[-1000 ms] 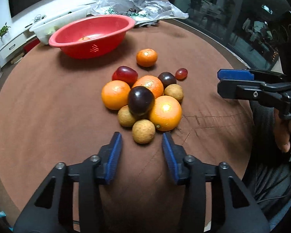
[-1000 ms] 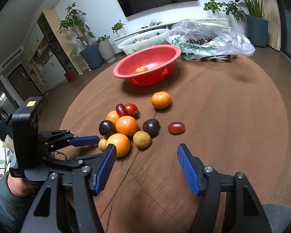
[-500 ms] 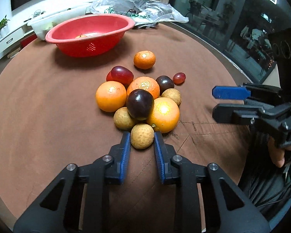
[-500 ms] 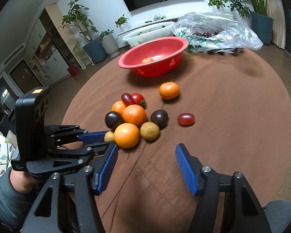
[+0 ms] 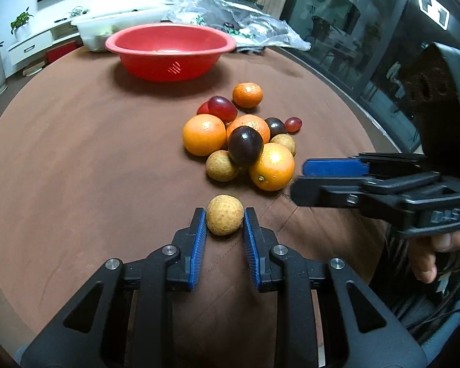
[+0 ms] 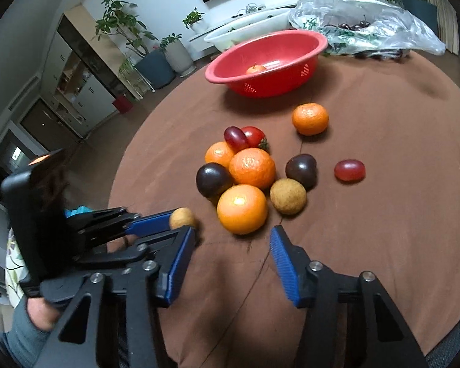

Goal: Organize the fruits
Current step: 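Return the left gripper to the pile and grasp a small brown fruit, then grasp the large orange with the right gripper while the left holds the brown fruit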

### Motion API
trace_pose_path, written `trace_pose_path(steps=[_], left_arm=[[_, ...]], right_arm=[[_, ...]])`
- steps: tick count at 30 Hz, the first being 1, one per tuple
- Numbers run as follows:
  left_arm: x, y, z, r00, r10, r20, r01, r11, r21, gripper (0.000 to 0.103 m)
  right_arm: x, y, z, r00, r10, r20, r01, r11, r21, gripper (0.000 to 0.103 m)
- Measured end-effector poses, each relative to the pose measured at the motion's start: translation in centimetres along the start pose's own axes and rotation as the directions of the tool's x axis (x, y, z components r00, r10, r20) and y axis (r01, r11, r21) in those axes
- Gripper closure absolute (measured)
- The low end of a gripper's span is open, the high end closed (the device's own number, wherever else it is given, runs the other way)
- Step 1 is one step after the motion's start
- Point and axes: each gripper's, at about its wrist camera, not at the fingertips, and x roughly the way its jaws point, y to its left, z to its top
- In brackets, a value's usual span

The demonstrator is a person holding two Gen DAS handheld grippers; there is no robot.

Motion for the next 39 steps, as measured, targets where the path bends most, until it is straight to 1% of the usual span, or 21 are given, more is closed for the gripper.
trace_pose_path(steps=[6, 12, 14, 15, 16, 25, 34, 39], left_arm=[[-0.6, 0.3, -0.3, 1.0, 0.001, 0.016, 0.0, 1.0, -0.016, 0.08], [-0.7, 0.6, -0.5, 1.0, 0.0, 0.024, 0.0, 1.0, -0.03, 0.08], [-0.7, 0.6, -0.5, 1.0, 0.001, 0.025, 0.0, 1.0, -0.031, 0.08], [-0.7, 0.6, -0.5, 1.0, 0.001, 0.025, 0.0, 0.999, -0.032, 0.08], [-0.7, 0.6, -0.5, 1.0, 0.001, 0.024, 0.0, 0.999, -0.034, 0.08], [-0.6, 0.5, -0.5, 1.0, 0.01, 0.019, -0.01, 0.999, -0.037, 0.08], [-0.1, -0.5, -1.0, 1.0, 0.014, 0.004, -0.014, 0.999, -0.03, 0.08], [0.0, -0.8, -1.1, 1.0, 0.019, 0.005, -0.019, 0.999, -0.033, 0.08]], right_arm=[[1.6, 1.2, 0.9, 0.996, -0.092, -0.012, 0.092, 0.995, -0.026, 0.051], [2.6, 2.1, 1.3, 0.988, -0.157, -0.014, 0.156, 0.986, -0.059, 0.053], [2.8, 2.2, 1.2, 0.985, -0.17, -0.009, 0.169, 0.983, -0.067, 0.056], [2.8, 2.1, 1.2, 0.984, -0.178, -0.006, 0.178, 0.982, -0.068, 0.06], [2.7, 2.0, 1.2, 0.983, -0.181, -0.003, 0.181, 0.981, -0.068, 0.061], [1.7, 1.6, 0.4, 0.986, -0.168, 0.001, 0.168, 0.983, -0.076, 0.062], [0.7, 1.2, -0.8, 0.988, -0.153, -0.005, 0.153, 0.986, -0.063, 0.062], [0.3, 1.4, -1.1, 0.987, -0.161, -0.006, 0.16, 0.984, -0.082, 0.062]])
